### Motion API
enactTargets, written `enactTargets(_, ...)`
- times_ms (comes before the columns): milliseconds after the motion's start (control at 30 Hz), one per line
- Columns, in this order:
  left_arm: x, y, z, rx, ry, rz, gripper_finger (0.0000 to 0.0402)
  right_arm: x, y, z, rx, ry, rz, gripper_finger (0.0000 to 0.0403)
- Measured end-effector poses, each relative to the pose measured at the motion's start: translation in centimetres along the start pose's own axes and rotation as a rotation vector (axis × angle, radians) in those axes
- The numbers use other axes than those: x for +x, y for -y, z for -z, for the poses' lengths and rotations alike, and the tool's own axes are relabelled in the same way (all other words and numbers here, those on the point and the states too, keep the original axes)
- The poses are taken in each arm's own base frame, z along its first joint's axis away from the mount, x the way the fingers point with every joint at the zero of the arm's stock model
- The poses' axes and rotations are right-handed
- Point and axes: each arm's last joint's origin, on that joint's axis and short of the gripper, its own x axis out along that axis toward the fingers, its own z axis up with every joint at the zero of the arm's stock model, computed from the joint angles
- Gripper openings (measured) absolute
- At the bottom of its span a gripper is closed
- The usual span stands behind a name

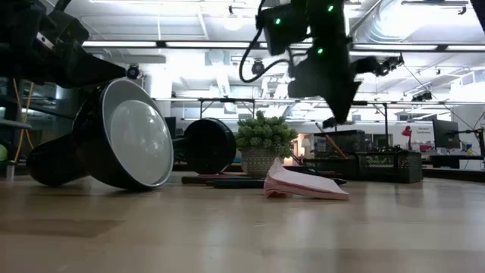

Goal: Pick and place office supplies into organizer
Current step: Put the binder clip into the bottom left section of the desk organizer

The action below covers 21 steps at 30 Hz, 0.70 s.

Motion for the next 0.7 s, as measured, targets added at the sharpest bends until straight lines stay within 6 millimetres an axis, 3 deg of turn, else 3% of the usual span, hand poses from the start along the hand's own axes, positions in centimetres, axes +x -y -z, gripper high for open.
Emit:
enactTargets(300, 0.0, 0.0, 0.0, 0.0, 0.0, 0.0, 0.0001, 2.0, 2.3, -4.6, -0.04, 0.046, -0.049, 0.0)
enactTargets(700, 0.0, 0.0, 0.0, 0.0, 0.0, 0.0, 0.0001, 2.9, 2.4, -5.9, -0.129, 0.092, -0.037, 0.0)
